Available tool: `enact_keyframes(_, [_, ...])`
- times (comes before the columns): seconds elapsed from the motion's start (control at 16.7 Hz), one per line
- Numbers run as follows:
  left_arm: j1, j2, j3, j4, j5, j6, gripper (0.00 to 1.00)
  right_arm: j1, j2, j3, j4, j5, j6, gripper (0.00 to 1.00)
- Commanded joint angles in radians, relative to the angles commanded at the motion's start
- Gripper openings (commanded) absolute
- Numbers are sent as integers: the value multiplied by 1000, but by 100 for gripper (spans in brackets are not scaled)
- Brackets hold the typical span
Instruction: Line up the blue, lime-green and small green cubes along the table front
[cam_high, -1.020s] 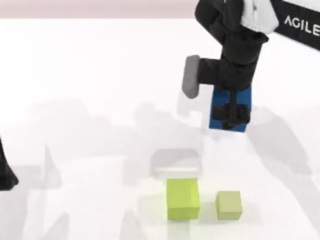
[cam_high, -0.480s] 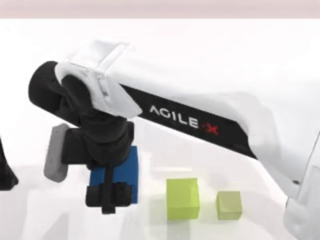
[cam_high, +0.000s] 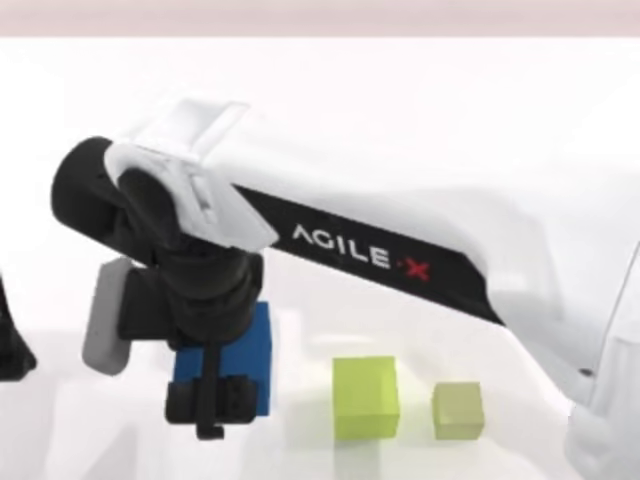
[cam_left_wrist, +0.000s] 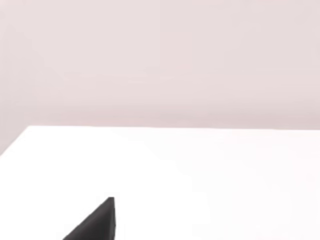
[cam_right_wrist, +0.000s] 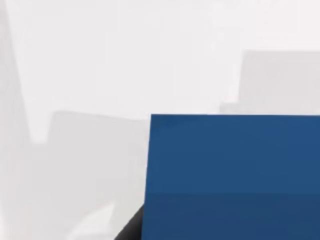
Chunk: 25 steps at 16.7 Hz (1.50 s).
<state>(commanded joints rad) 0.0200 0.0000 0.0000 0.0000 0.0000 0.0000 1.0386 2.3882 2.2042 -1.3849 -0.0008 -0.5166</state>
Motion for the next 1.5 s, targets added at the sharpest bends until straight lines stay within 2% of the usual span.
enact_keyframes(0.36, [0, 0, 0, 0, 0, 0, 100, 8, 10, -209, 216, -1, -2, 0])
enact_keyframes(0.66, [0, 0, 0, 0, 0, 0, 100, 8, 11, -223, 230, 0, -1, 0])
enact_keyframes(1.44, [0, 0, 0, 0, 0, 0, 100, 8, 11, -223, 230, 0, -1, 98])
enact_keyframes(1.5, [0, 0, 0, 0, 0, 0, 100, 8, 11, -223, 230, 0, -1, 100])
